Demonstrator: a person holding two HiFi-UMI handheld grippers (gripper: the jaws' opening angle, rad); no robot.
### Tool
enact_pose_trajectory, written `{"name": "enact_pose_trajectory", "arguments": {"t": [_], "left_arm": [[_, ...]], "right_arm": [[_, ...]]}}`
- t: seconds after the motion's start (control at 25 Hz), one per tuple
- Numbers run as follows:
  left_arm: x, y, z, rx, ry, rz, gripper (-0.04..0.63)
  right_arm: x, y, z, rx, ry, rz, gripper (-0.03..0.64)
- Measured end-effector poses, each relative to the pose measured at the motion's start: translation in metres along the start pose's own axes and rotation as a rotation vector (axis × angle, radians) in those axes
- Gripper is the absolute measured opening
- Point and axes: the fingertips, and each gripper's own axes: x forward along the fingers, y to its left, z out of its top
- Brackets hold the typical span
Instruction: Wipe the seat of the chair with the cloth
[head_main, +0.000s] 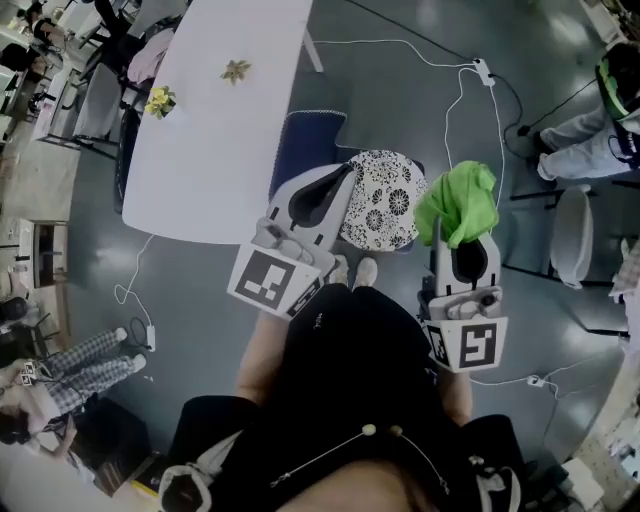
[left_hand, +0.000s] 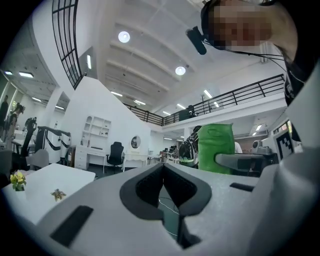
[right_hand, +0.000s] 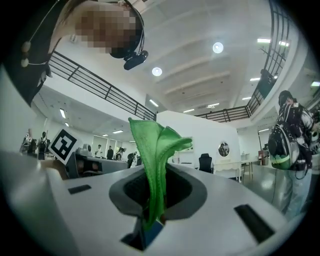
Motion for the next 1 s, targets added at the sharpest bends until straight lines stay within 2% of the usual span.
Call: {"name": "enact_pose_trajectory", "arguments": {"t": [0.24, 0.44, 0.56, 0.8, 1.0], "left_arm": [[-0.002, -0.006, 0.024, 0.039, -0.052, -0.003, 0.006], [-0.005, -0.008, 0.024, 0.072, -0.051, 0.005, 0.006], [-0.007, -0.006, 0.025, 0.075, -0.053, 0.011, 0.006], [-0.009, -0.003, 0.028, 0.078, -0.056, 0.020, 0.006], [-0.012, -0.001, 0.029, 0.071, -0.060, 0.023, 0.006]], "right_arm": [[-0.007, -0.009, 0.008, 0.006, -0.015, -0.040, 0.051], [-0.011, -0.023, 0.012, -0.035, -0.027, -0.101, 0.049], [-0.013, -0.029, 0.016, -0.055, -0.030, -0.130, 0.049], [-0.018, -0.041, 0.018, -0.021, -0.030, -0.173, 0.049], [-0.022, -0.042, 0.023, -0.033, -0.038, -0.183, 0.048]]}}
